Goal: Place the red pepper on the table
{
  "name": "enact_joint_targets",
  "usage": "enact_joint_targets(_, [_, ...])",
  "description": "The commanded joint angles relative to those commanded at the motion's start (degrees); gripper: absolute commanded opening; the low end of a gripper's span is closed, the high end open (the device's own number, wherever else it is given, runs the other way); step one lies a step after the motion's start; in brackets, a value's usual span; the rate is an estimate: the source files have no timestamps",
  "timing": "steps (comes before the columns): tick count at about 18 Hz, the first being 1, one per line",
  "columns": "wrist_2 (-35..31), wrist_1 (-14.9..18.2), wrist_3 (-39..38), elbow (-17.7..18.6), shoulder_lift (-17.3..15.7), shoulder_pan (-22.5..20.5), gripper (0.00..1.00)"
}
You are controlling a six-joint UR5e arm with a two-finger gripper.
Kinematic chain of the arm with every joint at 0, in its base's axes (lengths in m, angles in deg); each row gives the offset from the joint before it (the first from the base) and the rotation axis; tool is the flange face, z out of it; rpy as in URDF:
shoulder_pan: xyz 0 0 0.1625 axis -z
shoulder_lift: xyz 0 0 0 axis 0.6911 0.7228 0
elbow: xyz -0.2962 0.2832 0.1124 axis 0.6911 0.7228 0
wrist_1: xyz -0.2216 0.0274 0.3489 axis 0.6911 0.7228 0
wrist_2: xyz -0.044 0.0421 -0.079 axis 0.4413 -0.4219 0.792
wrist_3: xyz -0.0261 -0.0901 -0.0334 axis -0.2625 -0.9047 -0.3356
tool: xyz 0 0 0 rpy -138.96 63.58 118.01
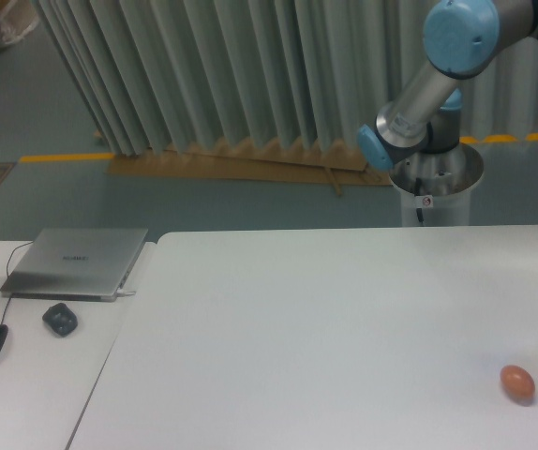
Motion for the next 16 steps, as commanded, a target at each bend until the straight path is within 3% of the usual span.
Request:
enact_joint_targets(3, [0.09, 0.79, -2.1, -0.17, -1.4, 0.26, 0.35])
enact_joint_targets(8, [1.92, 8.15, -10.1, -0.27, -5.35, 0.35, 0.35])
enact_joint_targets(11, [7.62, 15.36, -19.65, 0.17, -9.13, 1.22, 0.35])
enact_joint_targets(13, [8.26, 16.96, -25.64, 1.05, -10.11, 3.07, 0.35])
enact_joint_targets(16, [12.73, 17.49, -40.57, 3.07, -12.04, 7.55, 0.35])
